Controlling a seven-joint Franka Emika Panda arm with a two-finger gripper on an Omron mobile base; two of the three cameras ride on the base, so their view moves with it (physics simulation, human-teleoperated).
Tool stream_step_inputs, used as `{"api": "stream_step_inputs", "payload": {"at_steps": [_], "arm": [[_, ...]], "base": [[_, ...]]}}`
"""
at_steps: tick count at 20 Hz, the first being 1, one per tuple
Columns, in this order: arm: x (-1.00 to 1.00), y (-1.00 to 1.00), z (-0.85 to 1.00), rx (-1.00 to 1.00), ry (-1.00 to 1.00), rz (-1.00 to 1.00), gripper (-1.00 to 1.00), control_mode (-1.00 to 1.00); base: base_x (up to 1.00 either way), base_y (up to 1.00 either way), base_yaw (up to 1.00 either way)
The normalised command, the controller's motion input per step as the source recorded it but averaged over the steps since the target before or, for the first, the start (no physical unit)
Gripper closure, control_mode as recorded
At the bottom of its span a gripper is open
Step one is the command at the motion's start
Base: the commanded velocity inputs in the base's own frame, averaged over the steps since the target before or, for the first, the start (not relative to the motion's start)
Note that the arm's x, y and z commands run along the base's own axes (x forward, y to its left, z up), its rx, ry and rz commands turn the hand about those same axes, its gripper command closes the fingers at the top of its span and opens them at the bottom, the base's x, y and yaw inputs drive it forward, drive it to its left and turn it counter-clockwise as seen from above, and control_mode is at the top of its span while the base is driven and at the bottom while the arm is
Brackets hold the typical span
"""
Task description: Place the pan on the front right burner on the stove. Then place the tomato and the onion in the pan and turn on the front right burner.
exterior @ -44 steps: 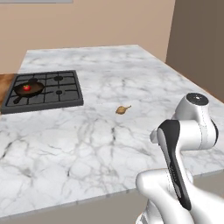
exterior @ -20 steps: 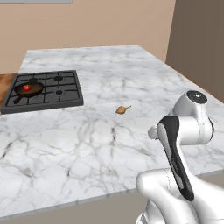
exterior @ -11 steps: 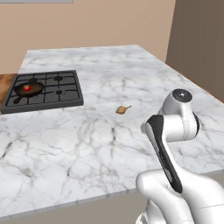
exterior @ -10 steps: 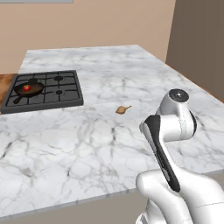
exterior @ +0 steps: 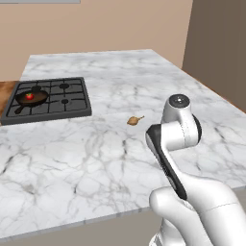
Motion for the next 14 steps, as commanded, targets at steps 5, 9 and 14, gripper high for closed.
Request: {"api": "stream_step_inputs", "payload": {"at_steps": [5,9,14], "arm": [[0.37,-0.09,0.0,0.02,0.0,0.0,-1.0,-1.0],[0.39,-0.07,0.0,0.01,0.0,0.0,-1.0,-1.0],[0.28,0.0,0.0,0.0,0.0,0.0,-1.0,-1.0]], "base": [[0.0,0.0,0.0],[0.0,0.0,0.0],[0.0,0.0,0.0]]}}
